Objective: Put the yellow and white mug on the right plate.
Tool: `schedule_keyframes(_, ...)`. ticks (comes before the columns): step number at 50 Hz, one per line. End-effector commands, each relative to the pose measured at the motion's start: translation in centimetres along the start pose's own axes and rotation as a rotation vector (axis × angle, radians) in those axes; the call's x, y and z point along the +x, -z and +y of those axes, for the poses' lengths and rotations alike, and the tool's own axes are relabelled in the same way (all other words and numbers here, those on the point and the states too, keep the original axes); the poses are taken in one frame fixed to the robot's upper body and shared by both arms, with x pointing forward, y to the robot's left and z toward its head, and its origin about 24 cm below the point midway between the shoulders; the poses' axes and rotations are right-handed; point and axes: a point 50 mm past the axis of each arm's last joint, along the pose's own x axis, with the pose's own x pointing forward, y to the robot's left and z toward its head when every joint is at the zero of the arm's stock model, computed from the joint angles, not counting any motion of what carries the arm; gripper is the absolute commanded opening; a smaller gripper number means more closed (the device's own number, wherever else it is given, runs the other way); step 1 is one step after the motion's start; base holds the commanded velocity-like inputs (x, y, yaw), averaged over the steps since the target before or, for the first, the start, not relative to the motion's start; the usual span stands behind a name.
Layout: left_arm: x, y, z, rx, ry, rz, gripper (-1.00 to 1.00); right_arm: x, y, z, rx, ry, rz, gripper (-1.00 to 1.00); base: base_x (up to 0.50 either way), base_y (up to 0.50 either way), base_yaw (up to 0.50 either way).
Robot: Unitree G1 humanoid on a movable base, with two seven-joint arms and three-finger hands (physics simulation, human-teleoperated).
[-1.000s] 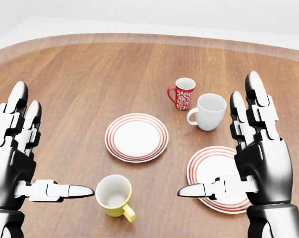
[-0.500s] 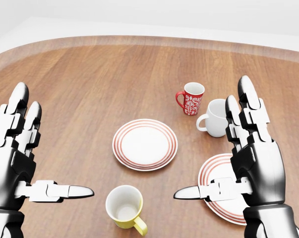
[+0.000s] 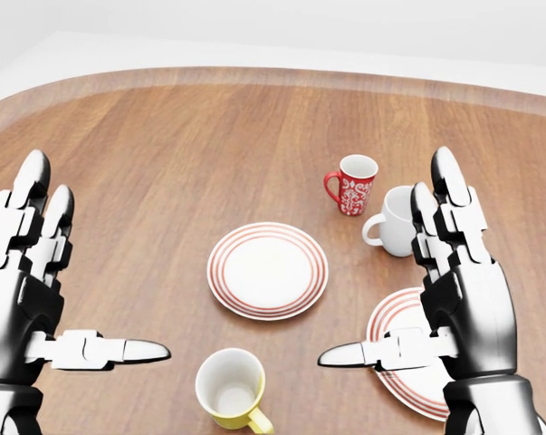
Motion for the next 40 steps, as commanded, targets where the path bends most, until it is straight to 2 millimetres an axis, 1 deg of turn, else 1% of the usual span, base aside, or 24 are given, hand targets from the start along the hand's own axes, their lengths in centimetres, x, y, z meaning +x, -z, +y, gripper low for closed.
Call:
schedule_keyframes(1,0.1,-0.3,0.2,0.003,-0.006,-0.016,0.97,0.2,0.4,0.0,-0.011,0.002,0.017,1.0,0.45,0.28,0.0)
schedule_keyframes(2,0.1,-0.2,0.2,0.002,-0.006,-0.012,0.97,0.3,0.6,0.1,-0.02,0.002,0.023,1.0,0.27,0.21,0.0)
schedule_keyframes(4,0.1,-0.1,0.1,0.001,-0.005,-0.007,0.97,0.2,0.1,0.0,0.022,0.014,0.002,1.0,0.0,0.0,0.0)
schedule_keyframes(15,0.1,-0.2,0.1,0.003,-0.002,-0.01,0.98,0.2,-0.3,0.0,0.02,0.007,-0.017,1.0,0.0,0.0,0.0)
schedule_keyframes(25,0.1,-0.2,0.1,0.004,0.0,-0.01,0.97,0.2,0.0,0.0,0.004,0.007,-0.004,1.0,0.0,0.0,0.0)
schedule_keyframes(31,0.1,-0.3,0.0,0.004,0.0,-0.014,0.97,0.5,0.4,-0.3,0.002,0.005,0.009,1.0,0.0,0.0,0.0)
schedule_keyframes(34,0.1,-0.3,0.0,0.004,0.001,-0.014,0.97,0.9,-0.4,-0.4,0.013,0.006,-0.032,1.0,0.0,0.0,0.0)
schedule_keyframes(36,0.1,-0.2,0.0,0.003,0.002,-0.009,0.97,1.2,-0.6,-0.5,0.015,0.003,-0.042,1.0,0.0,0.0,0.0)
schedule_keyframes(40,0.1,-0.4,0.0,0.003,0.003,-0.019,0.97,1.5,-0.3,-0.5,-0.021,-0.012,-0.029,1.0,0.0,0.0,0.0)
